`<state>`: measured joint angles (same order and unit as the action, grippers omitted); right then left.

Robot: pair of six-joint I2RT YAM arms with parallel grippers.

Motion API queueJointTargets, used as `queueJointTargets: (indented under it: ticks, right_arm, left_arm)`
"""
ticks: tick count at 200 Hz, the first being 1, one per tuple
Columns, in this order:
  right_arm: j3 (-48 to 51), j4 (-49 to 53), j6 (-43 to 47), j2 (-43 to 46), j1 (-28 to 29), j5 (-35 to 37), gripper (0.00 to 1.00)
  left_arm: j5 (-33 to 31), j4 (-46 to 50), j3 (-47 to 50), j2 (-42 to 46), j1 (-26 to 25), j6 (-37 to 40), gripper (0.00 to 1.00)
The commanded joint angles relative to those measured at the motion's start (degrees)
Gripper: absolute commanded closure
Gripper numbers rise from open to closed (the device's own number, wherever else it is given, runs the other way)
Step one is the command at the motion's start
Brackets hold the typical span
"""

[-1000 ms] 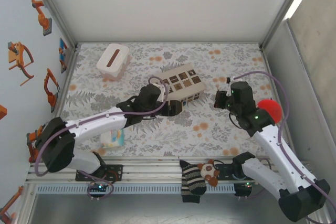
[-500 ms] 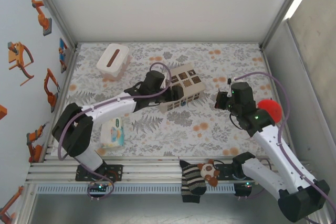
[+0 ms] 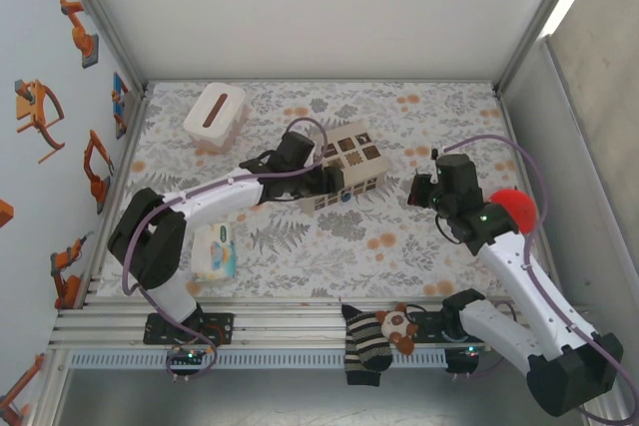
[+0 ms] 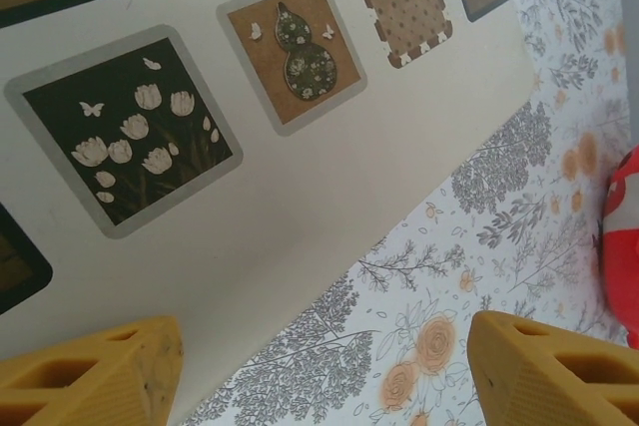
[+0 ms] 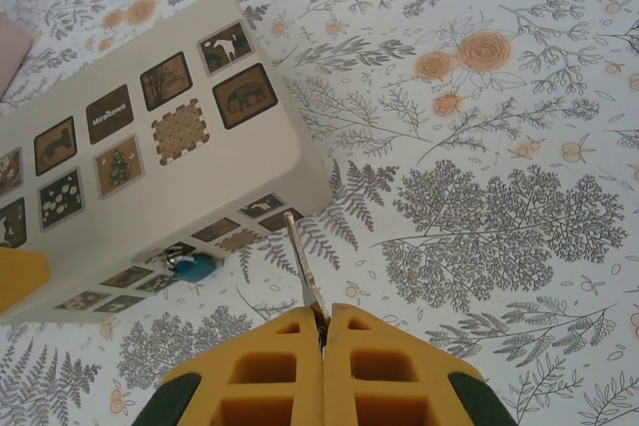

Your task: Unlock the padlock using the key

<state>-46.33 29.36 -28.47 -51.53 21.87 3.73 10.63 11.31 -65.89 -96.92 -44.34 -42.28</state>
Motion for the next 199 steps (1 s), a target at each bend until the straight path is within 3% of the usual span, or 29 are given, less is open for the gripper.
queueJointTargets:
  ticks: [1,50,114,153,199]
  right_arm:
    - [0.0,0.1,-0.1,-0.4,-0.3,0.6,1.0]
    - [0.2,-0.1,0.0,-0.9,-0.4,-0.5,1.0]
    - [0.8,-0.7,-0.3,-1.1,-0.3,-1.4,1.0]
    - [0.9,-1.3,-0.4,-1.3,-0.4,-2.4,1.0]
    - [0.9,-1.6,-0.7,-1.9,-0.4,-2.9,1.0]
  left_arm:
    - [-1.4,7.6,1.8,-1.1,2.9,2.1,0.24]
    - [-3.7,10.2,4.4,2.0,9.4,5.0,0.24]
    - [-1.5,11.0,6.2,5.1,20.2,9.5,0.23]
    - [1.5,11.3,2.1,6.3,19.7,12.5,0.23]
    - [3.4,13.2,-7.5,2.2,13.8,13.7,0.27]
